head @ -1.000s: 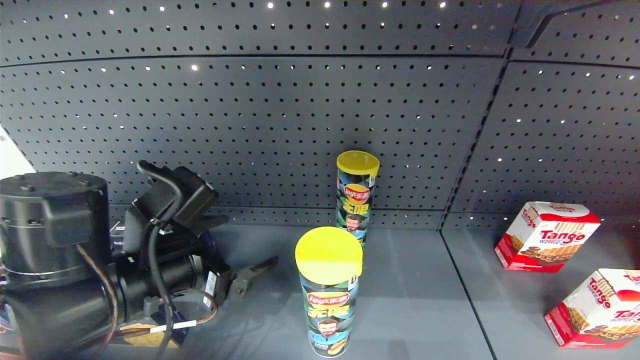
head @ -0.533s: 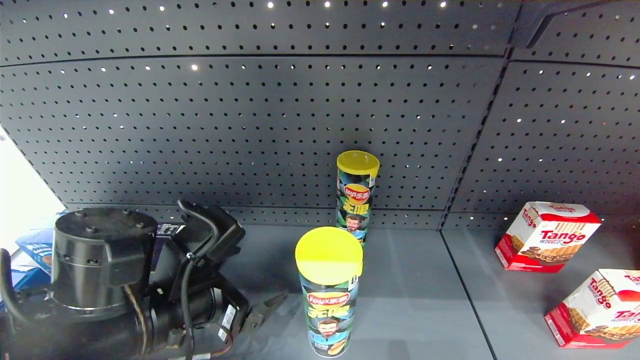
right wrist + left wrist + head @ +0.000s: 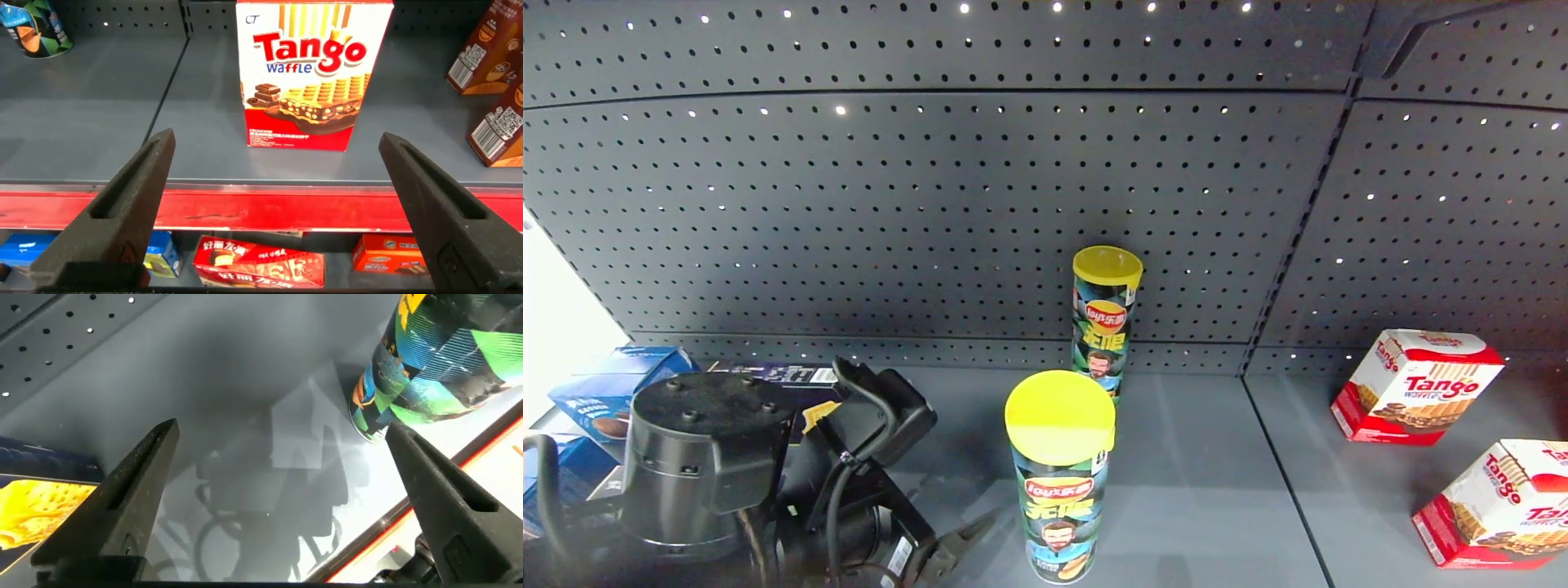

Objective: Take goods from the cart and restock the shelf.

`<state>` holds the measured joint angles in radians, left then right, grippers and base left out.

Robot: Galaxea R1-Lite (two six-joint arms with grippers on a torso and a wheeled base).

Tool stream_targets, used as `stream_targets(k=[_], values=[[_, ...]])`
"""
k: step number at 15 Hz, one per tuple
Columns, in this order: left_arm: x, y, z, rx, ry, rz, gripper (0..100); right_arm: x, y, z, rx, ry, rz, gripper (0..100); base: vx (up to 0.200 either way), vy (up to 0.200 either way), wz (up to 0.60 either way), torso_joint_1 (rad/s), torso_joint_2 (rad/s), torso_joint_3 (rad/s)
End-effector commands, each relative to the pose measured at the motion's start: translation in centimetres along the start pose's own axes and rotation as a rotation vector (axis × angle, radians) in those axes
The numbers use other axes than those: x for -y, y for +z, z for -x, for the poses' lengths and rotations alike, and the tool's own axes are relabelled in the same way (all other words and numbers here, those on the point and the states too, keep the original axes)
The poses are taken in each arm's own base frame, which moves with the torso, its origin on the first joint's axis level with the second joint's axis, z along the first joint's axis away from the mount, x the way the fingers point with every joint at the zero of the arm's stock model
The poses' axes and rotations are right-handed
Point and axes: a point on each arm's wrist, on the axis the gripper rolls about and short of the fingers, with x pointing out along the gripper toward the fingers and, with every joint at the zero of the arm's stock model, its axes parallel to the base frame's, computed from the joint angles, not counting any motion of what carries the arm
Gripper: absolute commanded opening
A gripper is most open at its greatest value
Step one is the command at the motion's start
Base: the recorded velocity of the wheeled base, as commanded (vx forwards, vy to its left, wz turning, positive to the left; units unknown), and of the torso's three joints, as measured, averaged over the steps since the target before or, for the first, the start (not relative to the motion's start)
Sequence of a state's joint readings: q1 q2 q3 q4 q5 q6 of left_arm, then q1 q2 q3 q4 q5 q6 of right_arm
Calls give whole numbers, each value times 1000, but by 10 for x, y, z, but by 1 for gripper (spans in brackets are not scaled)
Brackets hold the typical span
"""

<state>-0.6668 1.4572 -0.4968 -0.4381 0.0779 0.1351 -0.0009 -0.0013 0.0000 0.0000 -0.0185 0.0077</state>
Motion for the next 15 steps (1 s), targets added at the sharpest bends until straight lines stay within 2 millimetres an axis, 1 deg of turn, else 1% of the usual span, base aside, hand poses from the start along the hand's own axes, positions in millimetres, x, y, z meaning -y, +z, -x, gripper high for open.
stream_targets(k=[1,4,9,15], values=[[0,0,-4,-7,-1,-2,100,0,0,0,-1,1,0,100,0,0,0,0,0,0],[1,-2,-8,-23,-6,-6,100,0,0,0,-1,-1,0,100,0,0,0,0,0,0],[3,8,-17,-3,-13,-10,100,0,0,0,-1,1,0,100,0,0,0,0,0,0],[10,12,-21,13,-35,-22,100,0,0,0,-1,-1,0,100,0,0,0,0,0,0]])
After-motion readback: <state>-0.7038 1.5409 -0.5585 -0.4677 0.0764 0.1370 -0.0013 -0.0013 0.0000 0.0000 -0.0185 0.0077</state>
